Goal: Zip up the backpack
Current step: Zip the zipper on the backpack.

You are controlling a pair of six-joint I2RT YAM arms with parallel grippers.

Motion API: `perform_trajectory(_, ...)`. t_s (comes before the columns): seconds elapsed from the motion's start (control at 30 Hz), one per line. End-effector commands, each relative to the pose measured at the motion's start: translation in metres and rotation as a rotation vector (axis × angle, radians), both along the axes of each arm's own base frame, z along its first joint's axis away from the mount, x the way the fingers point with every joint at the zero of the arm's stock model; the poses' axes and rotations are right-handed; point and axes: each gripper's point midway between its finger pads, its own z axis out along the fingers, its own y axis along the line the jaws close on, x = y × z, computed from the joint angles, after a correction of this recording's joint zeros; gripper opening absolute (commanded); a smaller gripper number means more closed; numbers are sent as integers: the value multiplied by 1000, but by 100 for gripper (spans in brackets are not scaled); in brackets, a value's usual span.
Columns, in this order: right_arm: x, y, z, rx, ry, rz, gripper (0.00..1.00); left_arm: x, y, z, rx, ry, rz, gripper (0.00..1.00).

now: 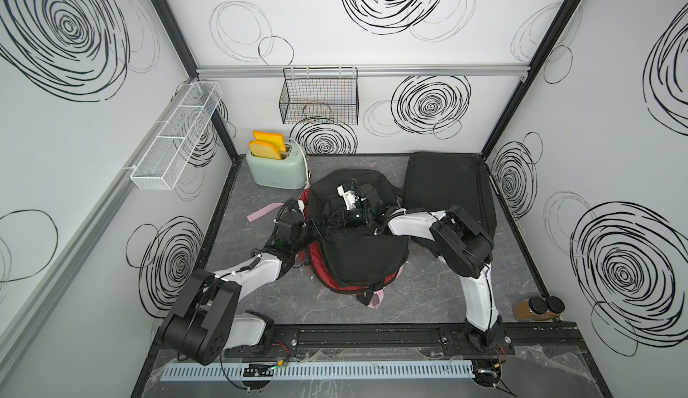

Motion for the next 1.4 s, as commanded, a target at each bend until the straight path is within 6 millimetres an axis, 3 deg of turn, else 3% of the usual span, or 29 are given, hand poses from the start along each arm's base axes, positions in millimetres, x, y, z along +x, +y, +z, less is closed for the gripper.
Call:
perform_trajectory(0.0,-2,-8,-40,-82,78,-13,0,-15,-21,-15,-45,81,-105,36)
perform_trajectory(0.17,0,-11,-42,-75,87,-10,0,-21,-35,-19,-129,97,-183,41)
perform_trajectory(0.23,1,-10,-42,-69,90,-4,0,-22,-36,-20,-140,99,-190,37)
perform_trajectory(0.5,2,-11,-41,-65,90,-1,0,-21,-32,-25,-147,101,-193,0)
perform_trajectory(0.67,5,-13,-38,-78,79,-19,0,-20,-22,-28,-157,101,-173,0)
perform_trajectory(0.73,6,-16,-35,-90,67,-32,0,-16,-18,-18,-180,47,-163,0)
perform_trajectory(1.03,6,-39,-10,-157,-22,-105,0,-14,2,-16,-177,6,-98,0)
perform_trajectory(1.37,2,-68,-2,-242,-81,-165,0,-11,16,-21,-127,-5,-27,0)
